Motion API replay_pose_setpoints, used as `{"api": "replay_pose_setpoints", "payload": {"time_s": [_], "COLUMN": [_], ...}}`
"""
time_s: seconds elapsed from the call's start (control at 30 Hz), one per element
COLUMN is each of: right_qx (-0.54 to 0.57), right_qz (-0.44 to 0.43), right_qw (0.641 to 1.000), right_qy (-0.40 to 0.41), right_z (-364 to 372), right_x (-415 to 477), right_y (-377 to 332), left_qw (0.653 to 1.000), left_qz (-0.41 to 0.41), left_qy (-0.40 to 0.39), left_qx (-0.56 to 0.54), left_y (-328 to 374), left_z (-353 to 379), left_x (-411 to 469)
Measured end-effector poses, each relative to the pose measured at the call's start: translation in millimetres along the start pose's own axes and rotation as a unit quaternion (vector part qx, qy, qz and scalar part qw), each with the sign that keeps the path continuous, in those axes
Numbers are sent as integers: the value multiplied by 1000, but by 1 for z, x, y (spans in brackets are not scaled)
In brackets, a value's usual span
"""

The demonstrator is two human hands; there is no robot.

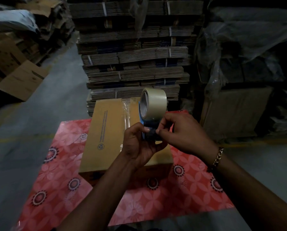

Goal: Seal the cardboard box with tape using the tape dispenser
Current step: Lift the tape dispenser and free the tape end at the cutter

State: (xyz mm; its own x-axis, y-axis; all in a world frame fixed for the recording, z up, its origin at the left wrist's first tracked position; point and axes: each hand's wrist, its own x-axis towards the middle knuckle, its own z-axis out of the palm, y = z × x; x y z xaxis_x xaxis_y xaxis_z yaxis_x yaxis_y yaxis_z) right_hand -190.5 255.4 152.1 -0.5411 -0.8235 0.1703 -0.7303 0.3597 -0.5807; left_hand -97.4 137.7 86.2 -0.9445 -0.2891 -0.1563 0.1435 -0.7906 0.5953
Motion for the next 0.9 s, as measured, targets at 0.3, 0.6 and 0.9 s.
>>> {"api": "replay_pose_setpoints", "payload": {"time_s": [0.3,0.6,0.9], "right_qx": [-18,92,337], "right_qz": [17,55,162], "right_qw": [999,993,924], "right_qy": [22,42,77], "right_z": [1,4,46], "right_x": [-1,-8,-26], "right_y": [-3,13,16], "left_qw": [999,1000,997], "left_qz": [15,13,58], "left_qy": [-29,15,45], "left_qx": [42,16,-21], "left_y": [4,0,-5], "left_z": [1,6,13], "left_x": [-3,-2,-3]}}
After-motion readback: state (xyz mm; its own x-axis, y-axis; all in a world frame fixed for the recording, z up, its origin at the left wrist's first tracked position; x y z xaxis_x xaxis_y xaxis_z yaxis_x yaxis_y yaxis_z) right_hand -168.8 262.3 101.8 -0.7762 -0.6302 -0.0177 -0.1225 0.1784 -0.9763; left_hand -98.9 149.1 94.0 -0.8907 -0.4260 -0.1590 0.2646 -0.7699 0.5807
